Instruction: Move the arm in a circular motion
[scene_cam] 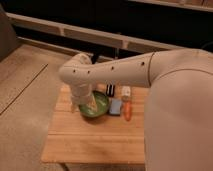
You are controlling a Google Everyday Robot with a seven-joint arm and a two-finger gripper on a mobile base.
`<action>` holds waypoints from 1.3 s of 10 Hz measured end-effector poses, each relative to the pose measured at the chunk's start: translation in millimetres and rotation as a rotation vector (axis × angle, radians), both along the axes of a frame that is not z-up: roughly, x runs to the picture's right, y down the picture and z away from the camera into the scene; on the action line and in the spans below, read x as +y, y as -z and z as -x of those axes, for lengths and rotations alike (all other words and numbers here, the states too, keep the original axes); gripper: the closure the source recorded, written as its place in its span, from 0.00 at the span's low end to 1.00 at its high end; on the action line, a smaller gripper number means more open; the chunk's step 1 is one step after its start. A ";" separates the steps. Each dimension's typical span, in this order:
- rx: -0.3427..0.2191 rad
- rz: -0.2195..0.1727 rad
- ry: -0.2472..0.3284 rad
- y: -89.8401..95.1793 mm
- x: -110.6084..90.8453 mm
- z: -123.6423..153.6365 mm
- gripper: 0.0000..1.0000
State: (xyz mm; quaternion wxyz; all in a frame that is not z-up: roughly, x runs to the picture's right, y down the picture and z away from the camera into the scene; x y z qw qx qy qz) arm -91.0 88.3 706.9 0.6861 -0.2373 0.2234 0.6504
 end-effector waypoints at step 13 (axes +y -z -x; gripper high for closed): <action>0.249 -0.417 -0.090 -16.2 -133.4 -240.7 0.35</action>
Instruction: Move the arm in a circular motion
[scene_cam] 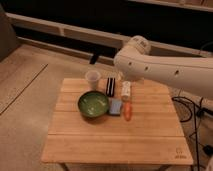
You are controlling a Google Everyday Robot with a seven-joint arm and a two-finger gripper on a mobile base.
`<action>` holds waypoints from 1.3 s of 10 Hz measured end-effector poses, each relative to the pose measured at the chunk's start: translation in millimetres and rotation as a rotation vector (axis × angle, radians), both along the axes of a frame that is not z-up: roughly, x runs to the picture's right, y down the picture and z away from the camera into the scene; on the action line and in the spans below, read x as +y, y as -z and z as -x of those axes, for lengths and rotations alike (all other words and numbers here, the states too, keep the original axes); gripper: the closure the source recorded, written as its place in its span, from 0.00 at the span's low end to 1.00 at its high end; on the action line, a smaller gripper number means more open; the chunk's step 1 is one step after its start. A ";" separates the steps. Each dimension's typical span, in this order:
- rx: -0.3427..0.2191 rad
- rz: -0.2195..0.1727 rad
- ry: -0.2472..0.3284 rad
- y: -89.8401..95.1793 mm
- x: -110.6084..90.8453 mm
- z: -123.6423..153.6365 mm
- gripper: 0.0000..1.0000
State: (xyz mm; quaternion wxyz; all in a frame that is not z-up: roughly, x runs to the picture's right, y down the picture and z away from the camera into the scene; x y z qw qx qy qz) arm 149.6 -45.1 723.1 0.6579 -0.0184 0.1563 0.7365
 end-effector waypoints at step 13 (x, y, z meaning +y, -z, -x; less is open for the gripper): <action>-0.377 0.126 0.340 -54.5 -2.8 151.7 0.35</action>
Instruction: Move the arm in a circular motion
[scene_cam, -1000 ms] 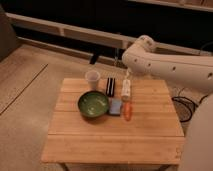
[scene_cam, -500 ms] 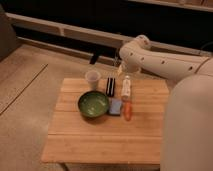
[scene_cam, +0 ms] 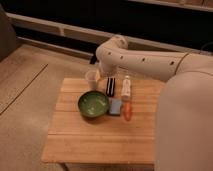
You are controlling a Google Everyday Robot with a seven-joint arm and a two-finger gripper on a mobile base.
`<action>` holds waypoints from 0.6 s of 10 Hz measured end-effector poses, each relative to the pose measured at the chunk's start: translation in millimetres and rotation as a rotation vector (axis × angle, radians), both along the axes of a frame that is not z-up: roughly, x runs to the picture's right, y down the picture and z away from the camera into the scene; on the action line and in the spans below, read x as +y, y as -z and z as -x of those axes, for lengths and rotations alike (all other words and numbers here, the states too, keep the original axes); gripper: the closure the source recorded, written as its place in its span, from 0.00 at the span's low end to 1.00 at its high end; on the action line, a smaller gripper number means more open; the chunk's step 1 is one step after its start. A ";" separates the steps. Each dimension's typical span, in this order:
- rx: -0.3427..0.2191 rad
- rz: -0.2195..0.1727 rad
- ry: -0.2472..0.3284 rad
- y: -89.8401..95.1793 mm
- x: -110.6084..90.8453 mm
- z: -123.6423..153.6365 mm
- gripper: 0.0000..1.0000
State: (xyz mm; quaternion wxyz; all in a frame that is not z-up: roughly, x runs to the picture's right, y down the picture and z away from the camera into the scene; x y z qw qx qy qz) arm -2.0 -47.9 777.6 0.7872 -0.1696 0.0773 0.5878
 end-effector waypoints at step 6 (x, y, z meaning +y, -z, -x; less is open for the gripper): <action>0.301 0.015 -0.204 43.2 29.8 -116.3 0.35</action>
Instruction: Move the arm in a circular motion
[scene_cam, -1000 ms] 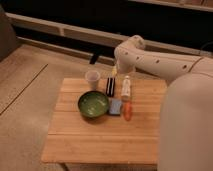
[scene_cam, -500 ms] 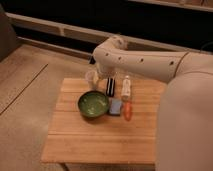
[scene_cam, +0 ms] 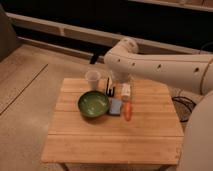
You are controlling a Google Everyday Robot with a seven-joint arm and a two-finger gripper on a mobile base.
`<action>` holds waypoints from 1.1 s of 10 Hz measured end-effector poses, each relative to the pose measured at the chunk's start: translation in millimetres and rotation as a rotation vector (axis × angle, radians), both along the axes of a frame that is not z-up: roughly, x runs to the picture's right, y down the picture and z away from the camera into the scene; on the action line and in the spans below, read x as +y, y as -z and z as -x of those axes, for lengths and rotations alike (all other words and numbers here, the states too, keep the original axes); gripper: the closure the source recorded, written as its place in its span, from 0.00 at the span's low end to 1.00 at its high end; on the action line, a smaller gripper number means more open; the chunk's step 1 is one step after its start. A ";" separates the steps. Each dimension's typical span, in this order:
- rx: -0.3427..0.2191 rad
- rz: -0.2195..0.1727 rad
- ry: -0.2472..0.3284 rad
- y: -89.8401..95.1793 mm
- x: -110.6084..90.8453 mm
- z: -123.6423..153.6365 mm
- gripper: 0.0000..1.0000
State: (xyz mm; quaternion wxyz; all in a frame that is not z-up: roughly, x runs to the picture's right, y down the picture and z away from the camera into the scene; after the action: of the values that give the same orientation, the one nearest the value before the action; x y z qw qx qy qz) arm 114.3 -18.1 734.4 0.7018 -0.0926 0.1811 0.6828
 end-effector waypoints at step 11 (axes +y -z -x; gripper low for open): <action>0.024 -0.025 -0.024 -111.5 -96.8 -13.4 0.35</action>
State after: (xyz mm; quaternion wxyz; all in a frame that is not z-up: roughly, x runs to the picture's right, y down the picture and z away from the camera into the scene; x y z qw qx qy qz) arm 127.6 -114.9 845.9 0.6923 -0.0778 0.1795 0.6946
